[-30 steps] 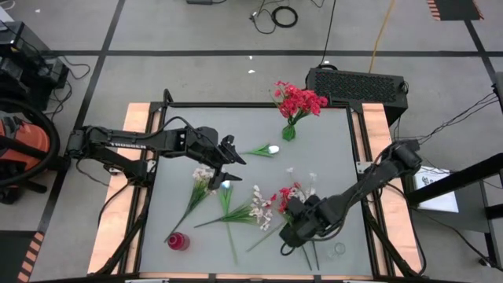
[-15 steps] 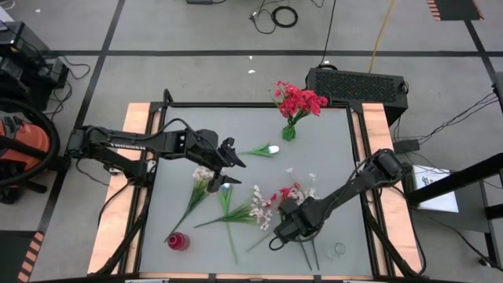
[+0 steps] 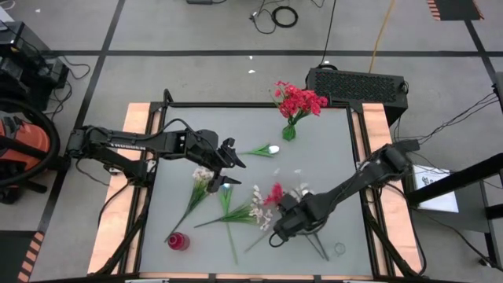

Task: Sort flowers into vase by color
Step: Put the red flowers into the green vase

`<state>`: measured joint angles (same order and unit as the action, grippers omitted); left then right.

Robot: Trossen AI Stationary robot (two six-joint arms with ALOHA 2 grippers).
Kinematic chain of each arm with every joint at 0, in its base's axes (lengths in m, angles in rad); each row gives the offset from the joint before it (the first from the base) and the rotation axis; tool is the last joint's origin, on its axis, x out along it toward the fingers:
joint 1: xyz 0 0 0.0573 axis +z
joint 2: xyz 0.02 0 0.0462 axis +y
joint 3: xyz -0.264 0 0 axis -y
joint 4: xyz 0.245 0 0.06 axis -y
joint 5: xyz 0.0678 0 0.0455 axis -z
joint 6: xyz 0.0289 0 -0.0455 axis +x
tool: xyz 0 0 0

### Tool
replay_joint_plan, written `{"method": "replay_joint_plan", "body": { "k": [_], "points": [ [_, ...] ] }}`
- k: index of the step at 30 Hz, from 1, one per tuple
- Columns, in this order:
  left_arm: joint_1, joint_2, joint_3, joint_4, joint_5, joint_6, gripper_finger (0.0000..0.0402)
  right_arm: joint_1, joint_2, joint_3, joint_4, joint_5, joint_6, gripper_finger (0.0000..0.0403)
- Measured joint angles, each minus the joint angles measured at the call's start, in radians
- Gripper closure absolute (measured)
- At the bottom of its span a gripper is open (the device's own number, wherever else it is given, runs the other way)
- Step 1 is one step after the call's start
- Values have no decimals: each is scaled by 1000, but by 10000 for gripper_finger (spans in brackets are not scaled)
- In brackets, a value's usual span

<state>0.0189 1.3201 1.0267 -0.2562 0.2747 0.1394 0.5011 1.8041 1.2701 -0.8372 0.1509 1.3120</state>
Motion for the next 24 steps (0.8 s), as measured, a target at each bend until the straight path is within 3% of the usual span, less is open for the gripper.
{"method": "replay_joint_plan", "body": {
  "k": [7, 14, 21, 24],
  "points": [
    [0, 0, 0, 4, 0, 0, 126, 0, -249, 0, 30, 289, -145, 391],
    [0, 0, 0, 92, -4, -20, 126, -5, -480, 0, 175, 632, -533, 397],
    [0, 0, 0, 366, -50, -79, 126, -61, -584, 0, 506, 659, -1115, 398],
    [0, 18, 1, 512, -93, -81, 126, -115, -588, 0, 706, 590, -1333, 398]
  ]
}}
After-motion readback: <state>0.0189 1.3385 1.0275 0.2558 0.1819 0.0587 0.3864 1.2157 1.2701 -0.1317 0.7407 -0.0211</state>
